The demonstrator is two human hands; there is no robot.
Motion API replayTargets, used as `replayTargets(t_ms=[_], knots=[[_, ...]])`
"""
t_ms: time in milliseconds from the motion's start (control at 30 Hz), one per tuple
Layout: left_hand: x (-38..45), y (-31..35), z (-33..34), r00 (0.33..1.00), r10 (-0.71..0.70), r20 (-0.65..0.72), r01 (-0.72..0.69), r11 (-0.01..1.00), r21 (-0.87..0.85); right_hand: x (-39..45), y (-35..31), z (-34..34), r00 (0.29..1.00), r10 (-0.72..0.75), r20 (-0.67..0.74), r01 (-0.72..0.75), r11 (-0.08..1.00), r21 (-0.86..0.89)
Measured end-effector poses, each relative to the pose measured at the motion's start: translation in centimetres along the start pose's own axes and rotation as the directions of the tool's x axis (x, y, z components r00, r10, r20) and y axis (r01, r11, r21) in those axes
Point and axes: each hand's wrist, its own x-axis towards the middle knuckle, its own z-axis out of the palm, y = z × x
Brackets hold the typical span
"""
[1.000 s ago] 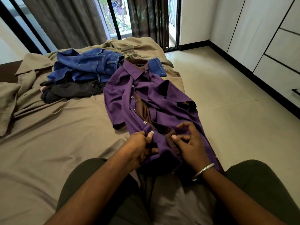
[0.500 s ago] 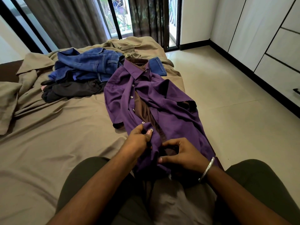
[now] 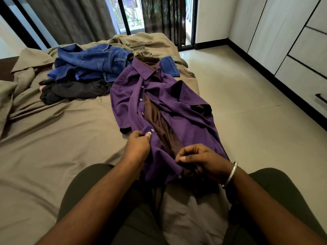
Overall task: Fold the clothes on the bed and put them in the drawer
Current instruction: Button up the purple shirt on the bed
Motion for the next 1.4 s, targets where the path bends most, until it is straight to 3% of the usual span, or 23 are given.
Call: replayTargets(t_ms=[100, 200, 267, 333, 500, 800, 867, 1000, 1100, 1167, 1400], knots=[[-0.3, 0.2, 0.3, 0.999, 0.012, 0.034, -0.013, 1.000, 0.028, 0.4, -0.1, 0.3, 0.989, -0.020, -0.147, 0.002, 0.993, -0.118], [-1.2, 0.7, 0.2, 0.994, 0.024, 0.111, -0.027, 0.999, 0.023, 0.9, 0.4, 0.4, 0.859, -0.210, -0.468, 0.101, 0.963, -0.248], [-1.9, 0.9, 0.0, 0.985, 0.036, 0.166, -0.039, 0.999, 0.019, 0.9, 0.7, 0.2, 0.789, -0.269, -0.552, 0.120, 0.949, -0.290], [-2.1, 0.9, 0.0, 0.980, 0.051, 0.192, -0.054, 0.998, 0.009, 0.9, 0.7, -0.1, 0.772, -0.242, -0.588, 0.127, 0.965, -0.231], [-1.8, 0.9, 0.2, 0.974, 0.055, 0.221, -0.053, 0.998, -0.017, 0.9, -0.3, -0.2, 0.791, -0.105, -0.603, 0.230, 0.964, 0.135], [-1.7, 0.2, 0.8, 0.950, 0.131, 0.282, -0.121, 0.991, -0.051, 0.7, -0.1, -0.3, 0.816, -0.049, -0.576, 0.122, 0.989, 0.088], [-2.1, 0.2, 0.8, 0.937, 0.158, 0.312, -0.149, 0.987, -0.051, 0.7, -0.1, 0.0, 0.789, -0.096, -0.607, 0.138, 0.990, 0.023], [-1.8, -0.3, 0.9, 0.926, 0.172, 0.337, -0.188, 0.982, 0.013, 0.7, 0.0, 0.6, 0.595, -0.378, -0.710, 0.133, 0.917, -0.376], [-1.3, -0.9, 1.0, 0.924, 0.213, 0.318, -0.248, 0.966, 0.072, 0.8, -0.1, 1.3, 0.519, -0.467, -0.716, 0.089, 0.862, -0.498], [-1.1, -1.3, 1.2, 0.921, 0.236, 0.309, -0.278, 0.956, 0.097, 0.8, 0.0, 2.0, 0.518, -0.499, -0.695, 0.069, 0.834, -0.547], [-0.9, -1.7, 1.3, 0.918, 0.239, 0.318, -0.309, 0.932, 0.191, 1.1, 0.6, 3.3, 0.629, -0.507, -0.589, 0.021, 0.769, -0.639]])
